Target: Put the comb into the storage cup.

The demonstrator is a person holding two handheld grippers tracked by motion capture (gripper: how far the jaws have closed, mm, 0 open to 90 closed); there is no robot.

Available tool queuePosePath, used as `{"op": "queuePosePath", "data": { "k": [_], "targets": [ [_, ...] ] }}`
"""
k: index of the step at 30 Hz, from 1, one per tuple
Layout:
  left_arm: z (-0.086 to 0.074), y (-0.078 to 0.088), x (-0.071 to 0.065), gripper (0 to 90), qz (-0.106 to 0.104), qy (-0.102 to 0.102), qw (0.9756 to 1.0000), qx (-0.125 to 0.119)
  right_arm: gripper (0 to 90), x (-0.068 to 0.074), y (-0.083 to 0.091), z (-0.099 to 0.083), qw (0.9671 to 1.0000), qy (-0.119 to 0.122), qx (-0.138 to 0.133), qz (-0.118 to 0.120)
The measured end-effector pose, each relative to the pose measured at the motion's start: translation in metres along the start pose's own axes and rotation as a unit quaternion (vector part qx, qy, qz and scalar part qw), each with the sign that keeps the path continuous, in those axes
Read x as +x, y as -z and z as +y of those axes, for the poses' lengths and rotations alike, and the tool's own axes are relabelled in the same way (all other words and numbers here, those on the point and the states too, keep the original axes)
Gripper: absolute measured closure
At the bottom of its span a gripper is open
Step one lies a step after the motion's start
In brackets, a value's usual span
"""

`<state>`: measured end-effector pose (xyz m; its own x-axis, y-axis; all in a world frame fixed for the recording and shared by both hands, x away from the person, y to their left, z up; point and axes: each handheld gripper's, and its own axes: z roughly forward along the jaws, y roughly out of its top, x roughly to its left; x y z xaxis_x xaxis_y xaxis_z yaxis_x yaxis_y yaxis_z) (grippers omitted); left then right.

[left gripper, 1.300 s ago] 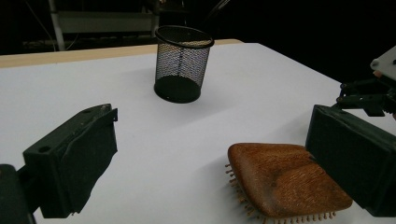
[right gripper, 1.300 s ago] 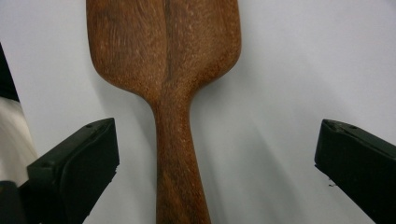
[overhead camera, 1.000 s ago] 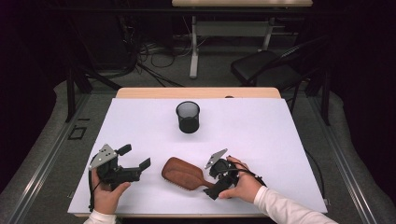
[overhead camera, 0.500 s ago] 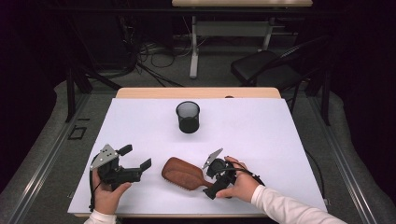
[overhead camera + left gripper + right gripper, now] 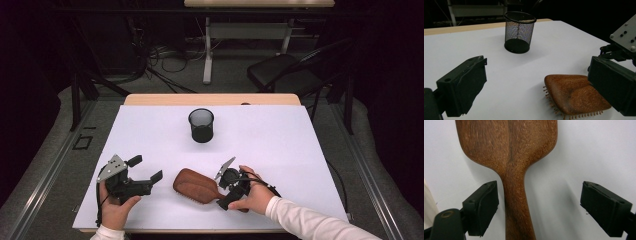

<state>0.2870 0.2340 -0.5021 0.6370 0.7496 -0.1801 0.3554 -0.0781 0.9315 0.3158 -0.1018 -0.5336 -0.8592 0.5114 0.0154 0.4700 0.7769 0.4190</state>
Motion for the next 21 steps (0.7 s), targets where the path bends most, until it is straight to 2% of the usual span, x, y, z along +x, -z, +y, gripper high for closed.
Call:
{"op": "queuePosePath", "data": {
  "k": [9, 14, 21],
  "targets": [
    [-0.0001, -0.0002, -0.0006, 2.1, 0.0, 0.001, 1.0, -0.001, 17.0, 0.0018, -0.0026, 0.0032, 0.9999, 0.011, 0.008, 0.001],
    [-0.0002, -0.0004, -0.0002, 2.1, -0.002, 0.0, 1.0, 0.0, 26.6, 0.0044, -0.0036, 0.0055, 0.9995, 0.023, 0.009, 0.017],
    [-0.0004, -0.0008, -0.0006, 2.1, -0.002, 0.0, 1.0, 0.0, 37.4, 0.0086, -0.0059, 0.0077, 0.9991, 0.028, 0.021, 0.024]
  ]
}}
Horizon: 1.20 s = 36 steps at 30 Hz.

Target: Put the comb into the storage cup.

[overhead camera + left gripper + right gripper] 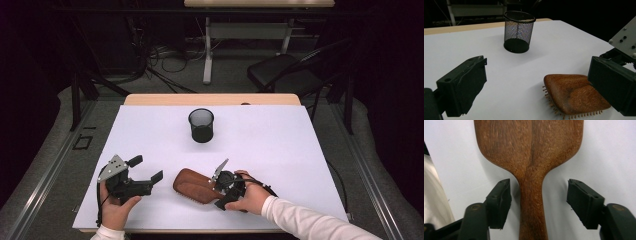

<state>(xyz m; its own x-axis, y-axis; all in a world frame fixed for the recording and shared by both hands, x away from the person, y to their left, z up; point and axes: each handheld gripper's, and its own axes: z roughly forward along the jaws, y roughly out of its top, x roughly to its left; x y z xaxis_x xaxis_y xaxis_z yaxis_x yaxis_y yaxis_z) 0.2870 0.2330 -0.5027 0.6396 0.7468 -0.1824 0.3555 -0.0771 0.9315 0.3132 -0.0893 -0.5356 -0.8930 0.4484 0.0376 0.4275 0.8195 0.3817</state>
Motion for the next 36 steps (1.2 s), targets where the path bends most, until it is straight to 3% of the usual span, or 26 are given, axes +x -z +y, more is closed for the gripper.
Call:
{"op": "queuePosePath", "data": {
  "k": [4, 13, 21, 36],
  "targets": [
    [0.0, 0.0, 0.0, 2.1, -0.001, 0.0, 1.0, 0.0, 43.8, 0.002, 0.002, 0.002, 1.0, 0.001, -0.004, -0.008],
    [0.0, 0.0, 0.0, 2.1, -0.001, 0.0, 1.0, 0.001, 48.0, 0.007, 0.0, 0.005, 0.9997, 0.01, 0.01, -0.021],
    [0.0, 0.0, 0.0, 2.1, -0.002, 0.0, 1.0, 0.002, 62.7, 0.008, 0.0, 0.004, 0.9998, 0.011, 0.005, -0.017],
    [-0.001, -0.001, 0.0, 2.1, -0.002, 0.001, 1.0, 0.002, 71.2, 0.009, 0.0, 0.006, 0.9998, 0.014, 0.011, -0.003]
  ]
}}
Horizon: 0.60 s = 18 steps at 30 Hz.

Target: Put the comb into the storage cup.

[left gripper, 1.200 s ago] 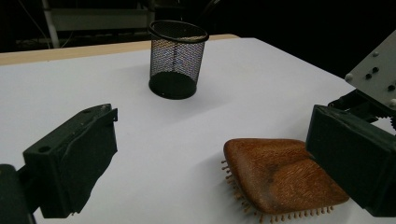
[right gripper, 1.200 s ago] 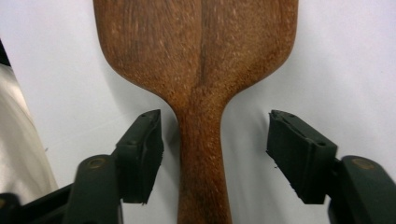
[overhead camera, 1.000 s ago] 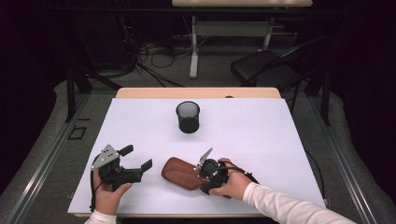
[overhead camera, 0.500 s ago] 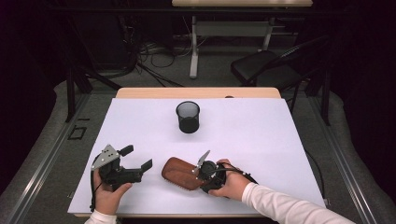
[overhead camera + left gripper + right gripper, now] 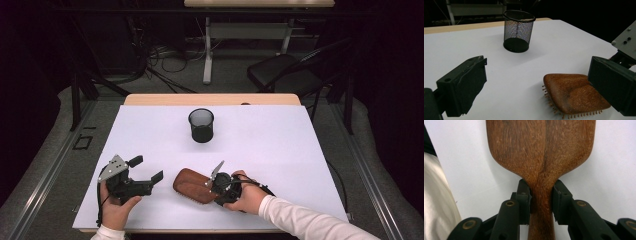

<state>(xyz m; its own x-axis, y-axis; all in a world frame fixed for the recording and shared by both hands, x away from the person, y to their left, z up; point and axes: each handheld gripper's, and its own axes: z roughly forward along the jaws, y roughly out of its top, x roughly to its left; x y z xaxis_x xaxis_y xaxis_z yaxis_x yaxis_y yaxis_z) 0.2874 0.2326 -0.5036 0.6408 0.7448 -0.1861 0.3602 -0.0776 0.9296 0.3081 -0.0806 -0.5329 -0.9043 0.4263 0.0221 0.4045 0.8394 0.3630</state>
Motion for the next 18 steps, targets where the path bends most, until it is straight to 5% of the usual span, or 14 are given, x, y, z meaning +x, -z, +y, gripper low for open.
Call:
{"op": "queuePosePath", "data": {
  "k": [18],
  "targets": [
    [-0.0003, -0.0005, 0.0011, 2.1, 0.002, -0.001, 1.0, 0.004, 72.4, -0.0002, 0.0035, -0.0001, 0.9999, 0.01, -0.009, -0.002]
  ]
}}
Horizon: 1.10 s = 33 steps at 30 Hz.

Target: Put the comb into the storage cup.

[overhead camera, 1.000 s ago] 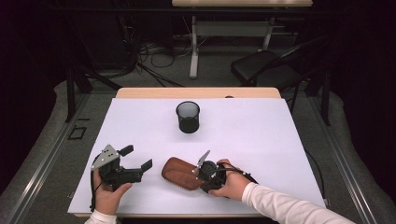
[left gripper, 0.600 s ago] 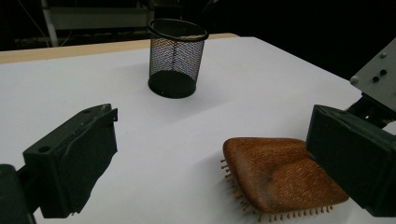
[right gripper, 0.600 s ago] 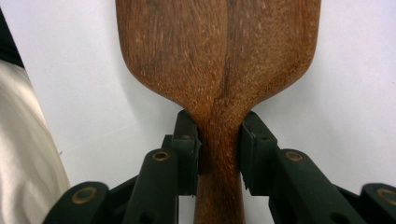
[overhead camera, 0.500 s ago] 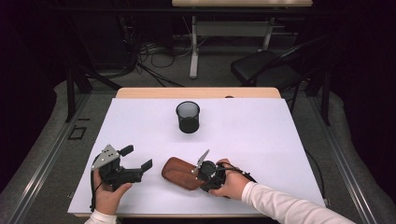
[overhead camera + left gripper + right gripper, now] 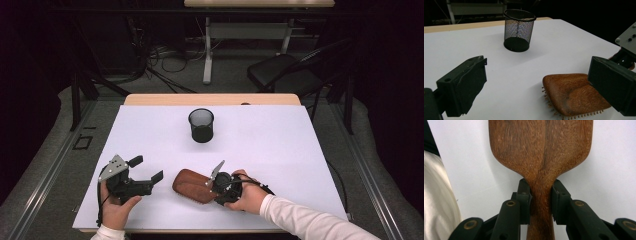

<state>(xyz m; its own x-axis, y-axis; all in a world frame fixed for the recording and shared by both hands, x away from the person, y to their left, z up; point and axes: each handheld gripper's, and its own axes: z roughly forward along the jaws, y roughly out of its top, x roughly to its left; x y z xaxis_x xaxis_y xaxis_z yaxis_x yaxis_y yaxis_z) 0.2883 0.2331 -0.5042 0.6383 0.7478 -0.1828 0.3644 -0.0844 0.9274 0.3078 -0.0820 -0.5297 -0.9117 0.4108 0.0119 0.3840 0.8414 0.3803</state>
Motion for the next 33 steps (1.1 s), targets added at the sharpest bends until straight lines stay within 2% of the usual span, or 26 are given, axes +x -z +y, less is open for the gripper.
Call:
{"op": "queuePosePath", "data": {
  "k": [10, 15, 19, 33],
  "targets": [
    [0.0, 0.0, 0.0, 2.1, 0.0, 0.0, 1.0, -0.001, 72.6, 0.0, 0.005, 0.001, 0.9998, -0.017, -0.002, 0.013],
    [0.0, 0.0, 0.0, 2.1, 0.0, -0.001, 1.0, 0.0, 72.6, 0.0, 0.009, 0.001, 0.9997, -0.013, -0.014, 0.015],
    [0.0, 0.0, 0.0, 2.1, 0.0, -0.001, 1.0, -0.001, 72.6, -0.003, 0.017, 0.002, 0.9988, -0.027, -0.037, 0.018],
    [0.0, 0.001, 0.001, 2.1, 0.002, -0.001, 1.0, 0.0, 72.6, -0.011, 0.036, 0.008, 0.997, -0.036, -0.068, 0.008]
  ]
}}
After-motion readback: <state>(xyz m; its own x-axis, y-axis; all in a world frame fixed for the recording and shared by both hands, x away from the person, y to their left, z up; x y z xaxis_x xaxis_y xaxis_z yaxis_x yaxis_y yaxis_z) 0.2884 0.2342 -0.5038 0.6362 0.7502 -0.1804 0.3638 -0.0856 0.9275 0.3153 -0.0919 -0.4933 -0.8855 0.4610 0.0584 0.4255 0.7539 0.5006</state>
